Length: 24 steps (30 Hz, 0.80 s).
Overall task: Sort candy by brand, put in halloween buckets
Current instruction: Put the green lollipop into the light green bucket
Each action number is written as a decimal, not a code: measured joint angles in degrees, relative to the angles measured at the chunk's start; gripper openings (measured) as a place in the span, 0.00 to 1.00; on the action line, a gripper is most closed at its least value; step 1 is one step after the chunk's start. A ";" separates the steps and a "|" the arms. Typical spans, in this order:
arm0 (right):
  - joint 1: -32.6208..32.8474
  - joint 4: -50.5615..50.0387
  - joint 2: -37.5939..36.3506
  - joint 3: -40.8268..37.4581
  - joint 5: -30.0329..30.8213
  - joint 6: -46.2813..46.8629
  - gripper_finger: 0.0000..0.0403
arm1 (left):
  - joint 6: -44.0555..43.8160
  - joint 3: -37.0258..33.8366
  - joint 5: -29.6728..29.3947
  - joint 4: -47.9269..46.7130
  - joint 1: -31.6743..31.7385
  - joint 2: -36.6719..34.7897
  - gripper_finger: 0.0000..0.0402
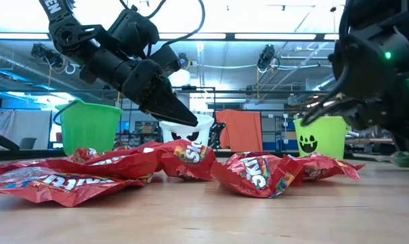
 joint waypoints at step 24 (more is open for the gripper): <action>-5.83 0.47 -25.19 0.16 26.24 16.18 0.29 | -0.04 0.00 0.00 0.09 0.00 0.00 0.50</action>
